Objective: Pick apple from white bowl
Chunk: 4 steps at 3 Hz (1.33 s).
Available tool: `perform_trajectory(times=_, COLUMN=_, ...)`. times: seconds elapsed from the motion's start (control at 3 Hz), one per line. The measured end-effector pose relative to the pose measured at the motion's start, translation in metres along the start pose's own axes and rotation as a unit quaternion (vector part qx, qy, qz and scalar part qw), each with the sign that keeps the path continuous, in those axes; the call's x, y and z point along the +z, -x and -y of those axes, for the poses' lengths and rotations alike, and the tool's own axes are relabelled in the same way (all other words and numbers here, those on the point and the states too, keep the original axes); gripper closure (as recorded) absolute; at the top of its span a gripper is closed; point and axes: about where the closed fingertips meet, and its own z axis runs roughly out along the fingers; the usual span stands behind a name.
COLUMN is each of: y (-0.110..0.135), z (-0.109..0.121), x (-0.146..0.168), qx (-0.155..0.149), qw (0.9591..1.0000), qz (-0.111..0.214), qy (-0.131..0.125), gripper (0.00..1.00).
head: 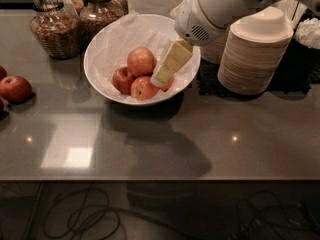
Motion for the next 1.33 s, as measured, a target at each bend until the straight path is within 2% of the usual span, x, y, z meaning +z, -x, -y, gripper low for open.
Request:
perform_trajectory(times=0.33, y=0.004, z=0.004, x=0.024, qx=0.005, qw=0.9994, qz=0.025, qy=0.023, gripper=0.00)
perform_trajectory(times=1.0, y=0.010, z=0.009, x=0.062, qx=0.025, qw=0.9941, qz=0.074, qy=0.075, gripper=0.00)
perform_trajectory(times=1.33, y=0.007, z=0.010, x=0.079, qx=0.035, qw=0.9922, qz=0.076, qy=0.092, gripper=0.00)
